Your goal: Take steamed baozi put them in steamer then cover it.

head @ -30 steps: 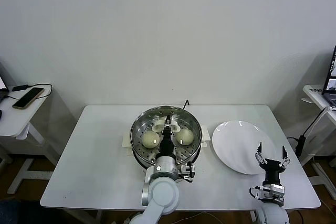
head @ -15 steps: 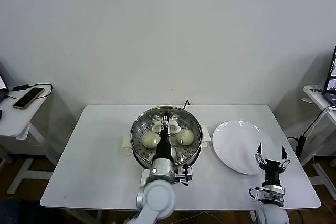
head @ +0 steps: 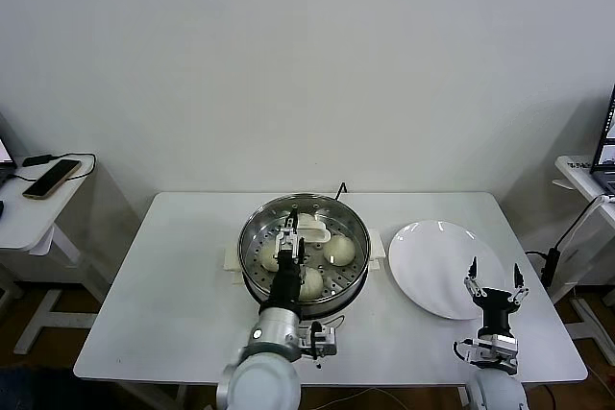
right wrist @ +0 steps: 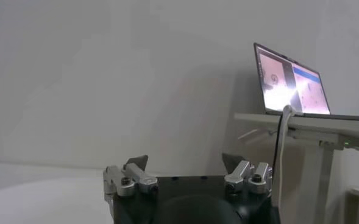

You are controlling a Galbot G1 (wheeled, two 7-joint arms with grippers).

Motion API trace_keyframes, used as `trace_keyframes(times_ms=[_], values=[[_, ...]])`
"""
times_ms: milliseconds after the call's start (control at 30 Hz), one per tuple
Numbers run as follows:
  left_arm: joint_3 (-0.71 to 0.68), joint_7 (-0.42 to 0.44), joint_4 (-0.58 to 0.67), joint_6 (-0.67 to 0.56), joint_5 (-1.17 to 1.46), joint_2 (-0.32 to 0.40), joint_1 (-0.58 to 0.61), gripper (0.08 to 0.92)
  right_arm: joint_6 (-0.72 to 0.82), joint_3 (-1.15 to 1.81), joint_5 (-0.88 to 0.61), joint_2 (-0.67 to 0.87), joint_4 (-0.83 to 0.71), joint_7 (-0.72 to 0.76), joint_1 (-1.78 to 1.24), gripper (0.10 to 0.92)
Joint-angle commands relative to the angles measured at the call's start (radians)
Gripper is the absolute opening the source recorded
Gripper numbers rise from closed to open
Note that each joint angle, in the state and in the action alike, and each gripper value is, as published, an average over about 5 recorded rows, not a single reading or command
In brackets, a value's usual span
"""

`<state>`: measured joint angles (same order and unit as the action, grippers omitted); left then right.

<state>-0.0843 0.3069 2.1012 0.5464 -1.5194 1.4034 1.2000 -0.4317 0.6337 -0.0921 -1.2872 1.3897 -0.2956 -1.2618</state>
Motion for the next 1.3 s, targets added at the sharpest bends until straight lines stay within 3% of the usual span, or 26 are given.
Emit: trace_keyframes(times_ms=[33, 133, 267, 367, 467, 633, 900, 1300], values=[[0.079, -0.059, 0.160, 0.006, 0.294, -0.067, 0.015, 0.823, -0.004, 0.001, 0.004, 0.001, -0.003, 0.000, -0.003, 0.823], [0.153, -0.189, 0.143, -0.014, 0.519, -0.073, -0.024, 0.823, -0.006, 0.003, 0.000, 0.004, -0.004, 0.001, -0.005, 0.823], [0.288, -0.404, -0.001, -0.143, 0.829, -0.075, -0.098, 0.823, -0.006, 0.004, -0.016, 0.010, 0.005, 0.008, -0.007, 0.823], [0.398, -0.463, -0.134, -0.261, 1.033, -0.083, -0.145, 0.823, -0.005, 0.001, -0.043, 0.018, 0.023, 0.027, -0.012, 0.823], [0.482, -0.461, -0.251, -0.393, 1.246, -0.099, -0.174, 0.823, 0.004, -0.007, -0.081, 0.028, 0.046, 0.061, -0.023, 0.823], [0.575, -0.375, -0.413, -0.585, 1.468, -0.120, -0.181, 0.823, 0.033, -0.034, -0.153, 0.042, 0.092, 0.116, -0.049, 0.823], [0.654, -0.260, -0.512, -0.754, 1.630, -0.134, -0.122, 0.823, 0.060, -0.065, -0.182, 0.045, 0.120, 0.132, -0.077, 0.823], [0.691, -0.214, -0.433, -0.737, 1.616, -0.137, 0.040, 0.823, 0.086, -0.058, -0.250, 0.044, 0.167, 0.196, -0.130, 0.823]])
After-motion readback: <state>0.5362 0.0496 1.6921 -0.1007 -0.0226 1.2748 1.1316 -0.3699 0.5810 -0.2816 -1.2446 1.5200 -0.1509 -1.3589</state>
